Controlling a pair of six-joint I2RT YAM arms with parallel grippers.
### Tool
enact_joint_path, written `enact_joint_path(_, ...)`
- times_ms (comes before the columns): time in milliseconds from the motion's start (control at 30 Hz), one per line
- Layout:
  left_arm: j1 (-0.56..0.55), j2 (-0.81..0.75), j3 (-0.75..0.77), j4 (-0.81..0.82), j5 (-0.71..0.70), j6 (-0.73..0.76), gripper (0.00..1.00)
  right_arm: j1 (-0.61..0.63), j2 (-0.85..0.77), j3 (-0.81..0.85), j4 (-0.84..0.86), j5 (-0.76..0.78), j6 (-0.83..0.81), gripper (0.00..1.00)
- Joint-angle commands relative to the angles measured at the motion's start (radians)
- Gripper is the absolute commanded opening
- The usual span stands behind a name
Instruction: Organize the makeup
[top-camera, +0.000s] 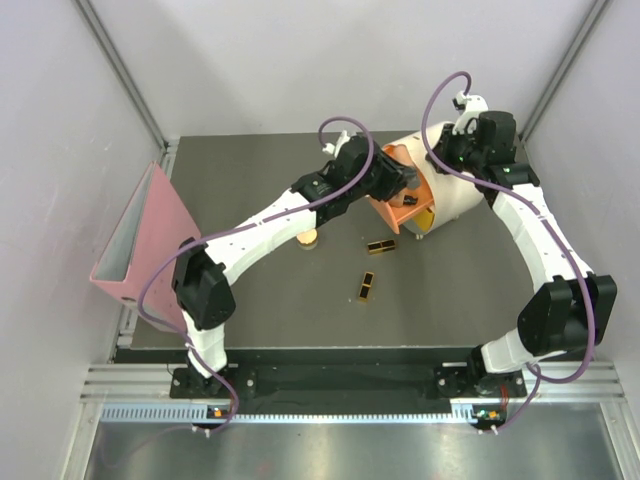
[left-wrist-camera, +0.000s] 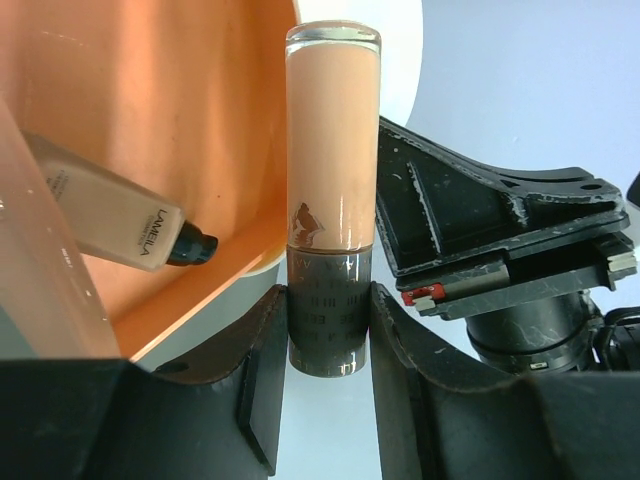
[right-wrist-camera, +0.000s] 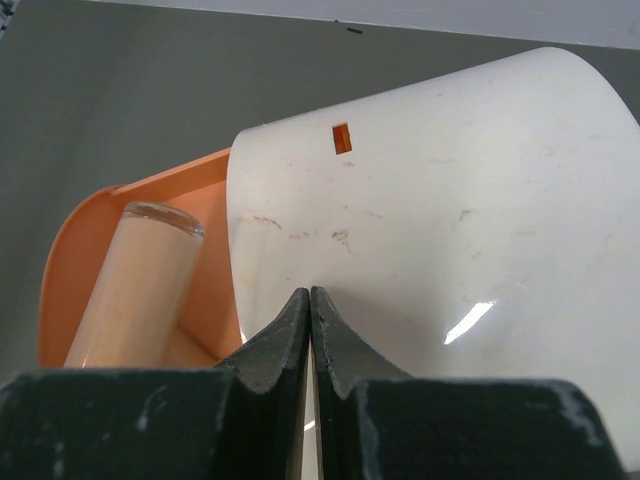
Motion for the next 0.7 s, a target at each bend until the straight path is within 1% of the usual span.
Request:
enact_joint_path(0, -0.003, -0.081, -0.012, 0.048, -0.017, -0.007, 0.01, -0.015, 0.059, -0.05, -0.254, 0.029, -0.032, 0.04)
enact_joint_path(67, -0.005, -0.087, -0.018, 0.048, -0.011, -0.004, 0.02, -0.015, 0.061, -0.049, -0.254, 0.027, -0.03, 0.04)
enact_joint_path(200, -0.008, -0.093, -0.035, 0.046, -0.011, -0.007, 0.08, -0.017, 0.067, -0.043, -0.259, 0.024, -0.03, 0.04)
enact_joint_path(333, -0.006, -0.088, -0.038, 0.051, -0.003, -0.012, 0.21, -0.015, 0.069, -0.036, -0.265, 0.026, -0.032, 0.04)
enact_joint_path(433, -0.006, -0.084, -0.028, 0.054, 0.001, -0.006, 0.25, -0.015, 0.066, -0.038, -0.265, 0.029, -0.032, 0.04)
enact_joint_path(567, -0.006, -0.075, -0.014, 0.059, 0.012, -0.006, 0.34, -0.015, 0.061, -0.043, -0.264, 0.029, -0.029, 0.04)
enact_joint_path(633, -0.006, -0.07, -0.009, 0.057, 0.023, -0.006, 0.36, -0.017, 0.058, -0.047, -0.265, 0.032, -0.029, 0.04)
enact_joint_path(667, -0.003, -0.067, -0.006, 0.054, 0.026, -0.013, 0.41, -0.015, 0.056, -0.049, -0.262, 0.032, -0.027, 0.04)
